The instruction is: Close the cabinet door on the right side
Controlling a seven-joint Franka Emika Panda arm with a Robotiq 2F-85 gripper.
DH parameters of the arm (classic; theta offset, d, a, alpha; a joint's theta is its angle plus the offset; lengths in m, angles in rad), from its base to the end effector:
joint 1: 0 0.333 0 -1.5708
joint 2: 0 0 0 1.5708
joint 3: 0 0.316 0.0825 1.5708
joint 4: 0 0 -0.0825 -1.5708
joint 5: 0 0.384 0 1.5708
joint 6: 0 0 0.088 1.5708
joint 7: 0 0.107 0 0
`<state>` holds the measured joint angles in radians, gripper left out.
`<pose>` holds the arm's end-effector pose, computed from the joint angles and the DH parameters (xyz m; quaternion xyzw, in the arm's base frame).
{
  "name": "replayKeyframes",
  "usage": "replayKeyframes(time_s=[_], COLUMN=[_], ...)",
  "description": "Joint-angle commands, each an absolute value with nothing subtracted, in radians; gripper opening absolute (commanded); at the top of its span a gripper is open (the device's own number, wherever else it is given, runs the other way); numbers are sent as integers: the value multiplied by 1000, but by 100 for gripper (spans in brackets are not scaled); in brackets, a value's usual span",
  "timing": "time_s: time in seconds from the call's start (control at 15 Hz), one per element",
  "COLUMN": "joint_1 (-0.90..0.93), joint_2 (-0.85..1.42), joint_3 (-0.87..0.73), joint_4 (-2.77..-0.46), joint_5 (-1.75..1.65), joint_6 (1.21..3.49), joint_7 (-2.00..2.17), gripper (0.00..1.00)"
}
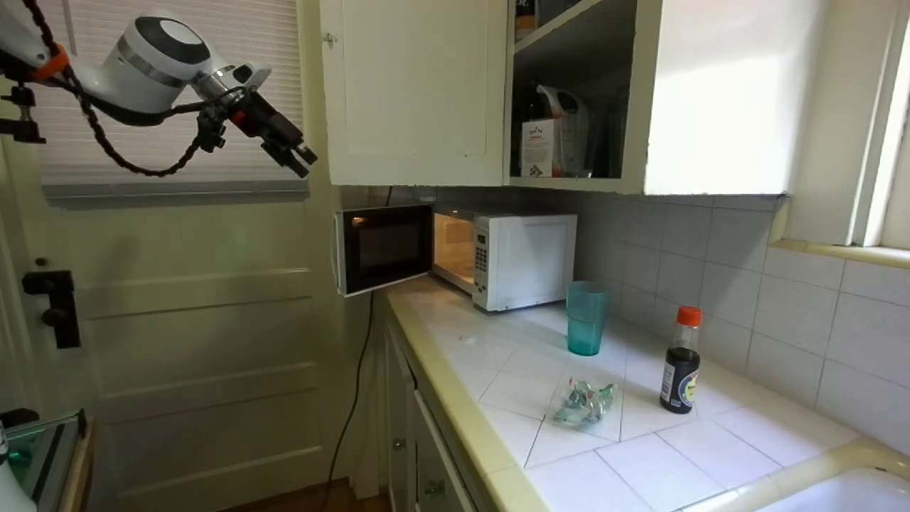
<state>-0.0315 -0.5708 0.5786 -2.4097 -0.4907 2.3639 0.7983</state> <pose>0.3653 0.2487 0.5333 0.9189 0.0121 0.3593 0.1621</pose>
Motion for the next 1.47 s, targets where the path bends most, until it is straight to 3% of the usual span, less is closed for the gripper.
replayKeyframes(time_s=[0.0,0.67,1.4], joint_1=[-115,-108,59], joint_2=[-574,-482,-420], joint_3=[663,702,593], joint_4=[-2393,-2304,-2267], joint_5=[-643,-946,-988], joint_6=[2370,2261,1878], joint_7=[971,1256,1526], gripper=[100,100,100])
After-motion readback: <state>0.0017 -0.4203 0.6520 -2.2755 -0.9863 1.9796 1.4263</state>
